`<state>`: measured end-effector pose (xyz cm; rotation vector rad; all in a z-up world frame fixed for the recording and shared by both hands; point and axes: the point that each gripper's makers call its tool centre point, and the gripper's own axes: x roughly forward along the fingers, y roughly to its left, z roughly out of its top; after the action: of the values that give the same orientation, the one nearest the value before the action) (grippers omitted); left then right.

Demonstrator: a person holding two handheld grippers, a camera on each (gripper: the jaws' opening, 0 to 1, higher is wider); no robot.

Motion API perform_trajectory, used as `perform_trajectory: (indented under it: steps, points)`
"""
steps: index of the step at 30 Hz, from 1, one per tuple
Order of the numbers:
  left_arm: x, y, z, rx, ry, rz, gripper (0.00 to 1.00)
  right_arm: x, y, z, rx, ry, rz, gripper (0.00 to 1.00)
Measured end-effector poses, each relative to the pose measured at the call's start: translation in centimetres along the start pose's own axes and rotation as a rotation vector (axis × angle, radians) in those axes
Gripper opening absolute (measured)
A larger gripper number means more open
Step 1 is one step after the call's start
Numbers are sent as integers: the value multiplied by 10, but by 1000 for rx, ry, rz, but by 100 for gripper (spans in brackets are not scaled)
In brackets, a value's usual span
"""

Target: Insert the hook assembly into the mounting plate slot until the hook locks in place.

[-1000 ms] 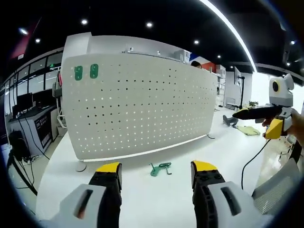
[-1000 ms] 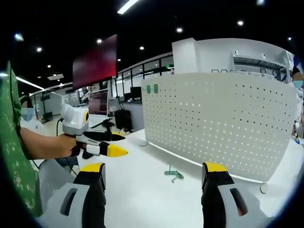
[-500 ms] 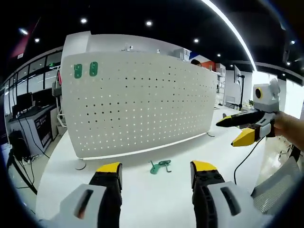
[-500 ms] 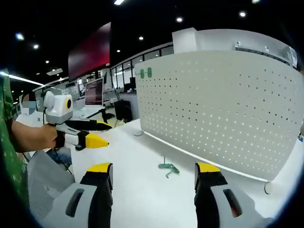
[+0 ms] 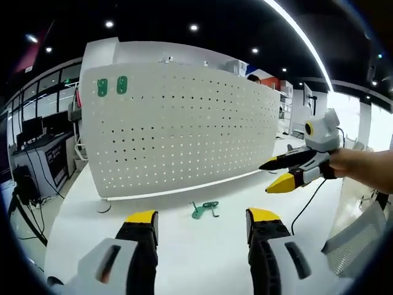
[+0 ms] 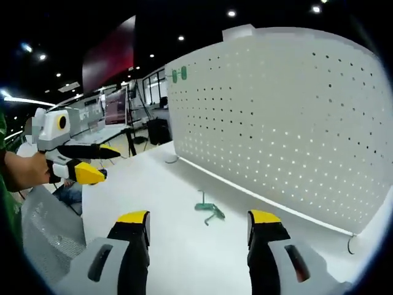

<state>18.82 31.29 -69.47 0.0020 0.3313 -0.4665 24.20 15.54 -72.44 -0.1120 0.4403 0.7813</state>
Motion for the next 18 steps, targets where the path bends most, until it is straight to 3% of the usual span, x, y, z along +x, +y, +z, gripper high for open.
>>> perform_trajectory:
  steps: [13,18]
  points:
    - [-8,-6,-7,-1,23,8,59,38,-19,-20,-37,86,40,62]
    - [-9,-10,-13,-4,36,7,59,51,-24,-30,-38,118,61,57]
